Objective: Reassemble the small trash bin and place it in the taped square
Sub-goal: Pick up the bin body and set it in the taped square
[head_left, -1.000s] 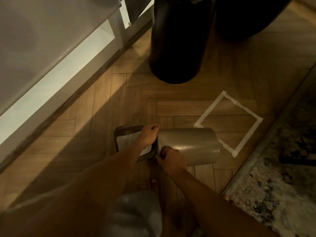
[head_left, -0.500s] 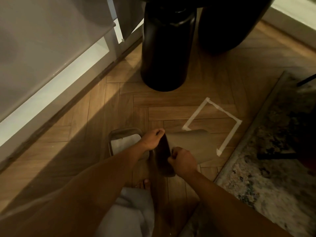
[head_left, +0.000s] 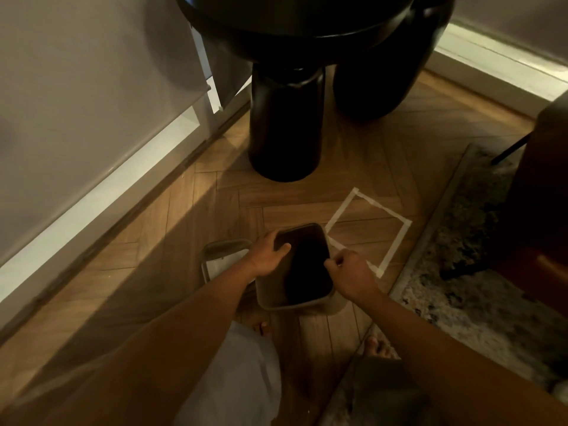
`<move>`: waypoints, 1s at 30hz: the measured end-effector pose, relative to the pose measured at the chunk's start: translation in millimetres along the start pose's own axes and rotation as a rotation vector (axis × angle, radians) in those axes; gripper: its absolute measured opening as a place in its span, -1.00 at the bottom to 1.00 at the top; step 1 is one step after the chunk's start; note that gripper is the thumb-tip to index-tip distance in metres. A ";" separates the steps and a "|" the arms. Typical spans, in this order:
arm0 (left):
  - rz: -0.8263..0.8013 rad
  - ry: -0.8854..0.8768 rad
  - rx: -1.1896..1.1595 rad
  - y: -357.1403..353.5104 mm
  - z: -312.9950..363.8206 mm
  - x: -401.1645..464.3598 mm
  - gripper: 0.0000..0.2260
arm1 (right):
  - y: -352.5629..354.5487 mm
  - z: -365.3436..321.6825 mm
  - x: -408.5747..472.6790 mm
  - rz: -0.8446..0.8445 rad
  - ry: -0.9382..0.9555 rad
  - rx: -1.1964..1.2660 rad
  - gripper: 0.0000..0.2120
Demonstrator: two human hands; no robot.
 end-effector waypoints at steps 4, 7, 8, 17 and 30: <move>0.039 -0.029 -0.017 0.6 4.3 -24.2 -0.29 | 10.9 3.3 -24.7 0.029 0.004 0.059 -0.82; -0.013 -0.016 -0.060 -5.7 -7.4 -29.0 -0.18 | 17.8 16.9 -32.9 0.071 -0.015 0.106 -0.81; -0.038 -0.015 -0.053 -10.9 -13.7 -27.3 -0.19 | 19.4 22.4 -36.3 0.081 -0.014 0.147 -0.83; -0.028 -0.113 0.027 -27.9 14.7 -48.1 -0.17 | 17.5 49.1 -42.4 0.058 0.027 0.351 -0.72; -0.145 -0.179 0.342 -53.8 17.8 -9.1 0.17 | -6.5 85.1 -24.1 -0.054 0.118 0.218 -0.01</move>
Point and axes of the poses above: each hand's wrist, its own x-axis towards the middle knuckle, its own y-axis out of the back of the hand, z = x × y, the point moved 5 cm from there along x, towards the middle knuckle, and after that the axes turned 11 degrees about -z, right-handed, at the moved point
